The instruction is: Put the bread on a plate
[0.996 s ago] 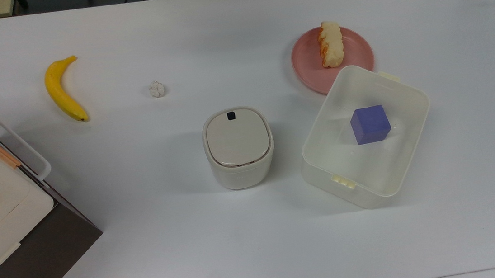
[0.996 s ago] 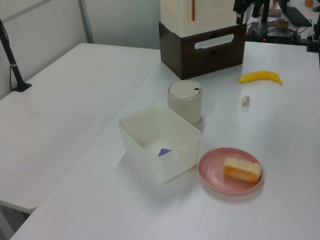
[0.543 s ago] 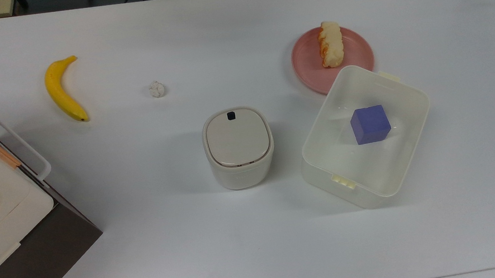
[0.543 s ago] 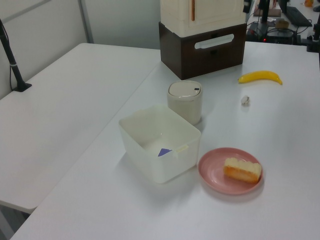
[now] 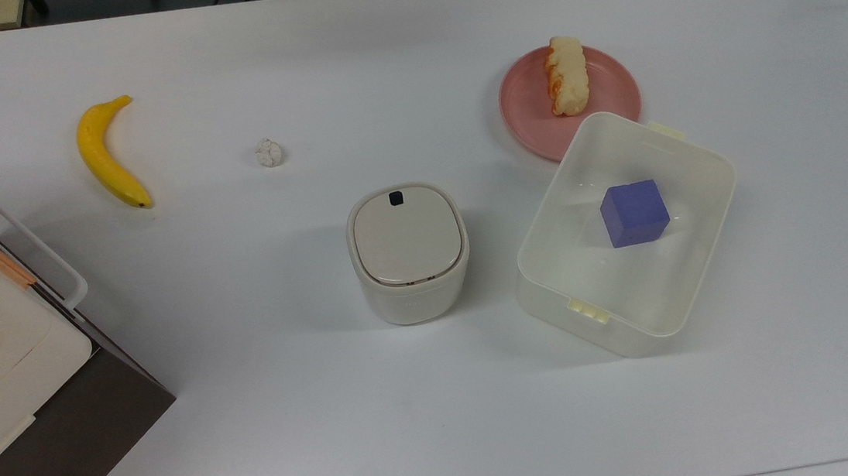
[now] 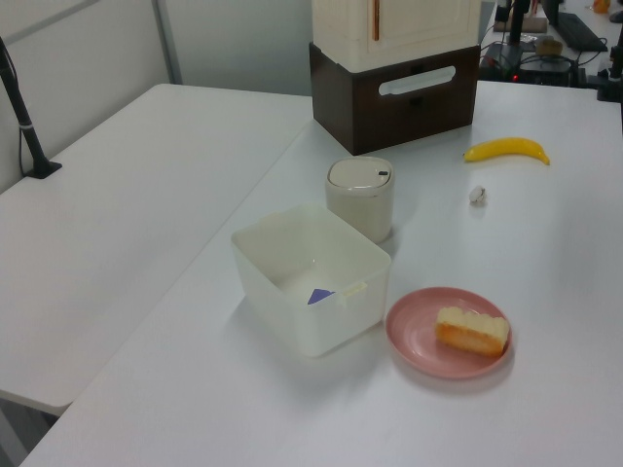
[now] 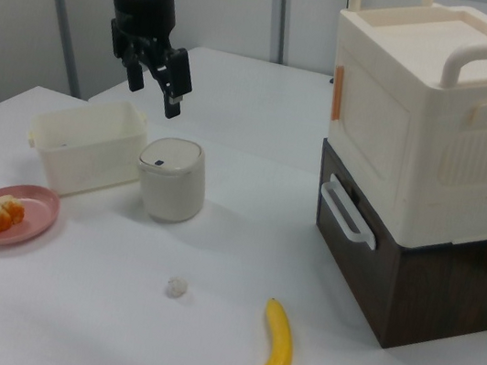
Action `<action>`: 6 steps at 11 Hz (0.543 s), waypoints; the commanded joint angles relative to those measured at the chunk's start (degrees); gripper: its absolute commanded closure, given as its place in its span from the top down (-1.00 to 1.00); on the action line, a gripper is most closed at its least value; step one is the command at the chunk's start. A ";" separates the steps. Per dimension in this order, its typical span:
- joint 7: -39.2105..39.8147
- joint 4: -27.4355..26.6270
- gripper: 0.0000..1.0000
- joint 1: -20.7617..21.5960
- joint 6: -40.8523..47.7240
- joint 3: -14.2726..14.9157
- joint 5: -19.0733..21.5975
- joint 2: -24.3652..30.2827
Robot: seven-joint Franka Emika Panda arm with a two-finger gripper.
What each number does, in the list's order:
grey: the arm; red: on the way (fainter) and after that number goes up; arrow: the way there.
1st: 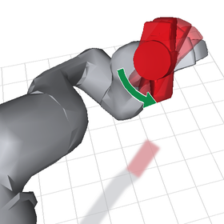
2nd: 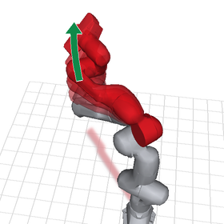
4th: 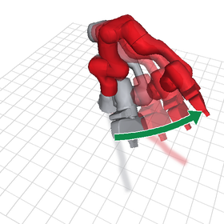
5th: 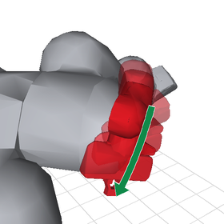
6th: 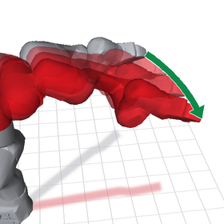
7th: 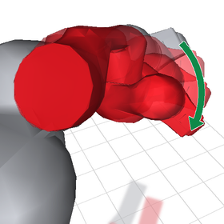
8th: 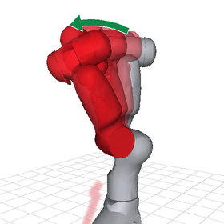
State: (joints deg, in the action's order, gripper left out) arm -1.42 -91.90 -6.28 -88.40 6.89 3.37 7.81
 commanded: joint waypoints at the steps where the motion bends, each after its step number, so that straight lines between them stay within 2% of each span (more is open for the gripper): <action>1: 1.15 -0.30 1.00 1.18 1.29 0.76 1.02 0.80; 6: 1.50 -0.21 1.00 1.18 1.74 0.93 1.11 0.80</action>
State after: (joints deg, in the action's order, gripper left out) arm -1.32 -91.86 -5.91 -88.29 6.90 3.37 7.82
